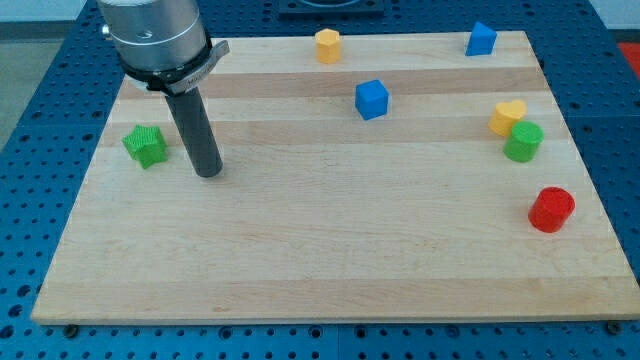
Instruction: Push the green circle below the cube
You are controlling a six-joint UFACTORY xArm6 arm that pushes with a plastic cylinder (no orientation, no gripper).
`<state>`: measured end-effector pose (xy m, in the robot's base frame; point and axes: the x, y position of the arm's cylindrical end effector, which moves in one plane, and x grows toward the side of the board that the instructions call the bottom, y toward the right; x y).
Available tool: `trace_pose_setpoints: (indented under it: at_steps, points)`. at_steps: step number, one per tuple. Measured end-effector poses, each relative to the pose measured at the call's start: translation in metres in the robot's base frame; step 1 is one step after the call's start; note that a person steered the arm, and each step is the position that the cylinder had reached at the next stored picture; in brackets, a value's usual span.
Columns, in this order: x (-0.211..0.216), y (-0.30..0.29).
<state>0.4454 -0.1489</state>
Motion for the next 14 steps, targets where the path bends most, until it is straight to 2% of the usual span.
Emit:
trace_pose_setpoints:
  at_steps: [3, 4, 6, 7, 8, 12, 14]
  points:
    - [0.0, 0.115]
    - [0.001, 0.195]
    - [0.028, 0.355]
    - [0.024, 0.426]
    - [-0.001, 0.463]
    - [-0.072, 0.287]
    - [-0.058, 0.209]
